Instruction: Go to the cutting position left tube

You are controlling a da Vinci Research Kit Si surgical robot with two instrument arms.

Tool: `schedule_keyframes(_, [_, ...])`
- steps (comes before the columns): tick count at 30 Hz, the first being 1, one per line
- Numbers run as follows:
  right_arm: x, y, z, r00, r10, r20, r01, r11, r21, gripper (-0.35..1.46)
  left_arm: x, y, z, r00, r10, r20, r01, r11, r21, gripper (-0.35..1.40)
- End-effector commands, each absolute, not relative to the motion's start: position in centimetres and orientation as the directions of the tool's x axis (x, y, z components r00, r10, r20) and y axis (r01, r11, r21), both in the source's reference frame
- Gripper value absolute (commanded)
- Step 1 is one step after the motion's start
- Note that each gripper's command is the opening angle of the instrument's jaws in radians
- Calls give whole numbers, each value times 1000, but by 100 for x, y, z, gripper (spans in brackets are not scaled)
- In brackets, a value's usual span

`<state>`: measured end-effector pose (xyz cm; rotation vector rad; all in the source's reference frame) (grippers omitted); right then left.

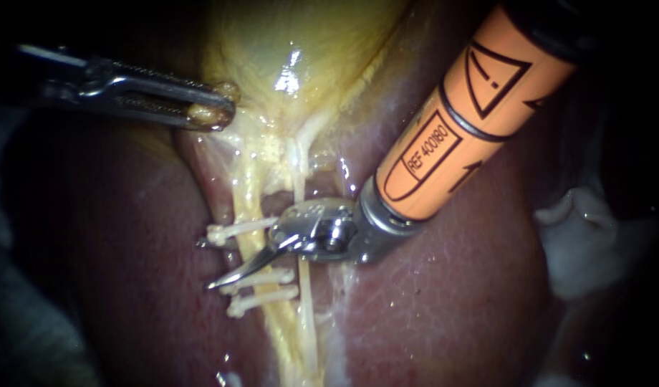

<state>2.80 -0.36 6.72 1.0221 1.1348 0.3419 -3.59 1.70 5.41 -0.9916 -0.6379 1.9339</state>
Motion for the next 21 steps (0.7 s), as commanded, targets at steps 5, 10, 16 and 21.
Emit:
schedule_keyframes(5, [282,-37,652,409,713,-569,269,501,822,129,-359,170,541,-326,858,-396,-454,-510,-731,-35])
schedule_keyframes(10, [285,-36,637,396,724,-564,288,486,825,129,-359,170,541,-326,858,-396,-454,-510,-731,-35])
schedule_keyframes(16, [286,-35,633,396,725,-564,295,481,825,129,-359,170,541,-326,858,-396,-454,-510,-731,-35])
schedule_keyframes(21, [287,-35,633,394,729,-560,285,482,829,129,-358,171,541,-326,858,-396,-454,-510,-731,-35])
